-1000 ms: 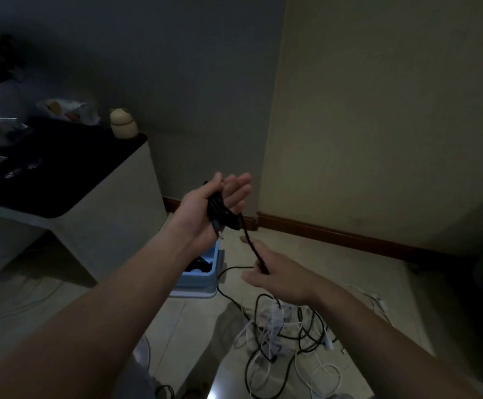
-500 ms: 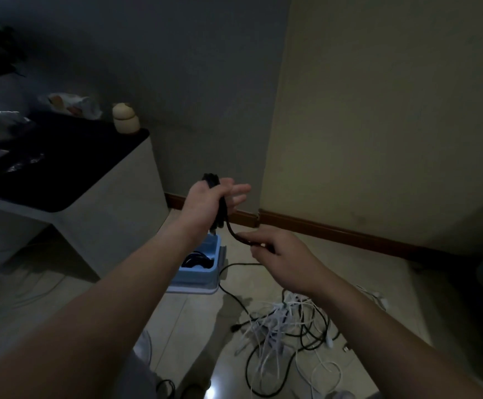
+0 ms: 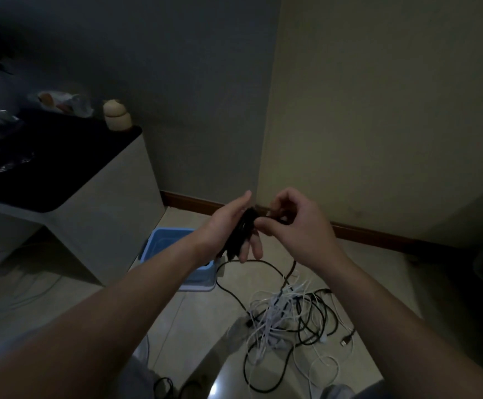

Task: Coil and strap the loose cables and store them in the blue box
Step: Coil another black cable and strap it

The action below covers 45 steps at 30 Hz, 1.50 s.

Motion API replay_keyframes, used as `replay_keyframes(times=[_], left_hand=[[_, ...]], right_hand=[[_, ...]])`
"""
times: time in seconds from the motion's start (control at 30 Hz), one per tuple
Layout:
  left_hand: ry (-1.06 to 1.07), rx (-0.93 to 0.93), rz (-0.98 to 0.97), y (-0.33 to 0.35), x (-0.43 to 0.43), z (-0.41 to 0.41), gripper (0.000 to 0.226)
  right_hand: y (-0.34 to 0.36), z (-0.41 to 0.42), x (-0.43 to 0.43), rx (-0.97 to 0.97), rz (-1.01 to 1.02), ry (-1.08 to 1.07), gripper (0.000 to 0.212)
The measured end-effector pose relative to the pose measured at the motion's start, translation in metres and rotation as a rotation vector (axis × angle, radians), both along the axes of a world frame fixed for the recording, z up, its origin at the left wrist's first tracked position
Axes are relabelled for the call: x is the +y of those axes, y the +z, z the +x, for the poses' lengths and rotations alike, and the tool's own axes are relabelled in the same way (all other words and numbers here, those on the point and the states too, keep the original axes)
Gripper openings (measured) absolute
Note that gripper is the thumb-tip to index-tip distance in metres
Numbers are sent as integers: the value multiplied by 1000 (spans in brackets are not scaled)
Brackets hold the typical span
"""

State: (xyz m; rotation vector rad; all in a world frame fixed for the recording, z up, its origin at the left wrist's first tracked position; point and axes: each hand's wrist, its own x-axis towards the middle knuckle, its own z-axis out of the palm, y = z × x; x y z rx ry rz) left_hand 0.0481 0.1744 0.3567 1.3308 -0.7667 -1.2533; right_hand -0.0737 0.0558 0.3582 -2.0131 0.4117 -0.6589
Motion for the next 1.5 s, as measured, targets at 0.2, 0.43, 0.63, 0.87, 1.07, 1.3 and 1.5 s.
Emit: replay_keyframes(times=[0.2,0.43,0.63,0.87,1.07,1.3,1.5], left_hand=[[-141,-4,-39,-2,3,-2,61],[-166,63,57,11,7,-3,29],[-165,302,-6,21,9,-4,26],[112,662,-240,30,15,11,30],[384,748,-328,29,15,22,32],[659,620,-370,28,16,41,31],[807,380,-292,18,21,61,29]], right_hand=[[-2,-3,-16,19,-43,-93,49],[-12,-2,-28,-15,58,67,20],[-16,-6,-35,46,232,59,46],[-32,-2,-28,287,419,177,39],[-41,3,-12,318,350,180,19],[-39,2,-1,400,141,283,41],[-29,0,16,339,5,310,40]])
